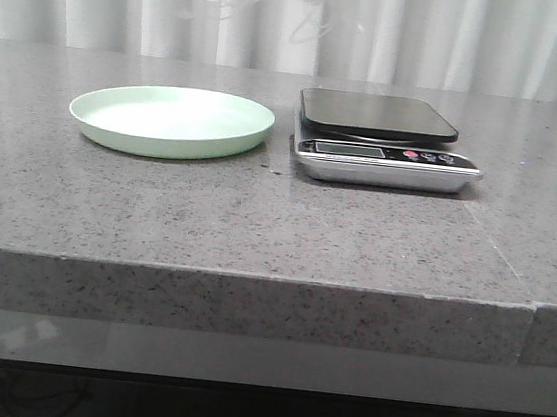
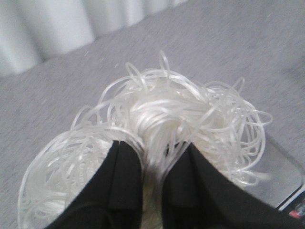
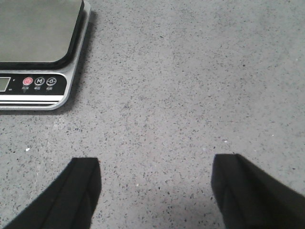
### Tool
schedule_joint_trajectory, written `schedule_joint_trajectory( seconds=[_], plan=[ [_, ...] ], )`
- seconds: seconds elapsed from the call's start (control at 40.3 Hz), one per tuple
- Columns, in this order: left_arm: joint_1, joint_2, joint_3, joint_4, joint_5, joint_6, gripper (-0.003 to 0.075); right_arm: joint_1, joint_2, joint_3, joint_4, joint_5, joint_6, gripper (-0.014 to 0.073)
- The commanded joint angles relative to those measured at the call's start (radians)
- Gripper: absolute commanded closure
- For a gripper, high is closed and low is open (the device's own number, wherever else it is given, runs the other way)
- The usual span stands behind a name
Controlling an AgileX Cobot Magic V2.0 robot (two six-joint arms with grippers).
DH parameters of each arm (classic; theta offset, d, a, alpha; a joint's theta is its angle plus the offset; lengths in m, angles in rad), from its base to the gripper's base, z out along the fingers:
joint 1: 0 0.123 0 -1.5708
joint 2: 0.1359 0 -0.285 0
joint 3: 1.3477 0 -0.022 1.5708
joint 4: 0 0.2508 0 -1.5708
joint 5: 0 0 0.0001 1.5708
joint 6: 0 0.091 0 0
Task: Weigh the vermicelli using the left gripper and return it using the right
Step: 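Lift the vermicelli off the green plate with the left gripper, then carry the vermicelli over the scale and release it onto the pan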
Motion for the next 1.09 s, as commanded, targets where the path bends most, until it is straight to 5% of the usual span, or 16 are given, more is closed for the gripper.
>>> schedule_joint_trajectory(
  seconds=[0.0,0.422,0.695,1.067],
  plan=[
    [-0.054,-0.02,-0.042,-0.019,-0.157,-0.001,0.0563,0.0,0.001,-0.035,0.003,-0.06,-0.011,-0.0003],
    [-0.138,0.151,-0.042,0.012,-0.198,-0.001,0.0556,0.0,0.001,-0.035,0.003,-0.06,-0.011,-0.0003],
    [-0.138,0.171,-0.042,0.003,-0.181,-0.001,0.0174,0.0,0.001,-0.035,0.003,-0.06,-0.011,-0.0003],
    [-0.138,0.0,-0.042,0.024,-0.136,-0.001,0.0166,0.0,0.001,-0.035,0.003,-0.067,-0.011,-0.0003]
  ],
)
